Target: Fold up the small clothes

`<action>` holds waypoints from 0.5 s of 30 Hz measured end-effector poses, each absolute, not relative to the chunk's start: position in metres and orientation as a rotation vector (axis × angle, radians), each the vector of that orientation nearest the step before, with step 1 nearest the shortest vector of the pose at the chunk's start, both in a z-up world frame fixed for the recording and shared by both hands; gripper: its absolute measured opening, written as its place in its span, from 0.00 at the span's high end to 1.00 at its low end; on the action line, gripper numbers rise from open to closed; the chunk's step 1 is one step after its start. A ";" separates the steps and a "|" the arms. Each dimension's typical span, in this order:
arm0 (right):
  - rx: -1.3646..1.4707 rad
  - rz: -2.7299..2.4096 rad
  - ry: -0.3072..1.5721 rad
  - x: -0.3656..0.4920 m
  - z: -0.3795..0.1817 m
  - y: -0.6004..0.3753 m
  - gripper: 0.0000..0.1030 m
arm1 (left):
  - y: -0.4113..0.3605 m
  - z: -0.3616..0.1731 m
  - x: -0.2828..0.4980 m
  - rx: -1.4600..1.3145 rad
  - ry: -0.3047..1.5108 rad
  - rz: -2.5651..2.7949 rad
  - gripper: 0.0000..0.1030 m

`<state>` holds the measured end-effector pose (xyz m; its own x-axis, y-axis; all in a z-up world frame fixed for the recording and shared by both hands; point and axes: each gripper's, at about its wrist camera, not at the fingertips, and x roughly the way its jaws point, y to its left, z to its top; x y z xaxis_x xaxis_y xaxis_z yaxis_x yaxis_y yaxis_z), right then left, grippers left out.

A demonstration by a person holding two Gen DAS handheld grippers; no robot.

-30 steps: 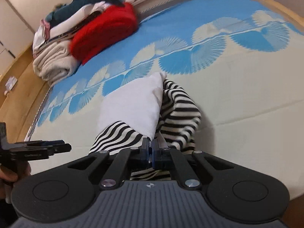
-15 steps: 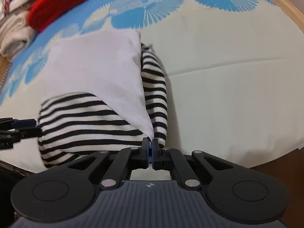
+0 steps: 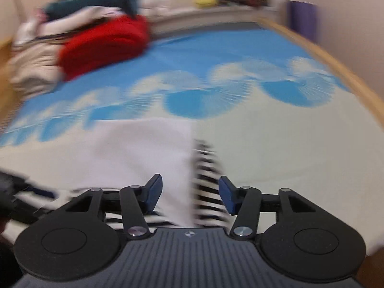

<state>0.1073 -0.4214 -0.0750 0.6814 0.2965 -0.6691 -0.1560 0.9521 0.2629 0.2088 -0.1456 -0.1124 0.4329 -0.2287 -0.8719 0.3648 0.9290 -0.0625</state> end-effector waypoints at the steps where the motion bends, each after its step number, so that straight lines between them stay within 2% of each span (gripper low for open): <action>1: 0.161 0.314 0.816 0.111 -0.082 -0.408 0.51 | -0.144 -0.104 0.211 0.124 1.053 -0.371 0.39; 2: 0.115 0.352 0.848 0.114 -0.088 -0.397 0.53 | -0.141 -0.097 0.215 0.107 1.048 -0.383 0.46; 3: 0.056 0.383 0.894 0.116 -0.098 -0.386 0.53 | -0.138 -0.089 0.222 0.099 1.043 -0.404 0.50; 5: -0.081 0.426 1.032 0.120 -0.124 -0.367 0.55 | -0.134 -0.078 0.235 0.108 1.012 -0.437 0.65; 7: -0.201 0.437 1.066 0.119 -0.138 -0.356 0.55 | -0.135 -0.071 0.251 0.119 0.984 -0.480 0.66; 9: -0.173 0.436 1.087 0.121 -0.140 -0.360 0.55 | -0.134 -0.074 0.264 0.073 0.982 -0.539 0.69; 12: -0.152 0.434 1.107 0.126 -0.141 -0.363 0.55 | -0.143 -0.093 0.280 0.031 0.974 -0.606 0.75; 13: -0.157 0.433 1.107 0.125 -0.142 -0.363 0.55 | -0.146 -0.101 0.283 0.038 0.978 -0.603 0.81; 15: -0.167 0.432 1.105 0.129 -0.144 -0.361 0.55 | -0.153 -0.116 0.292 0.059 1.008 -0.580 0.83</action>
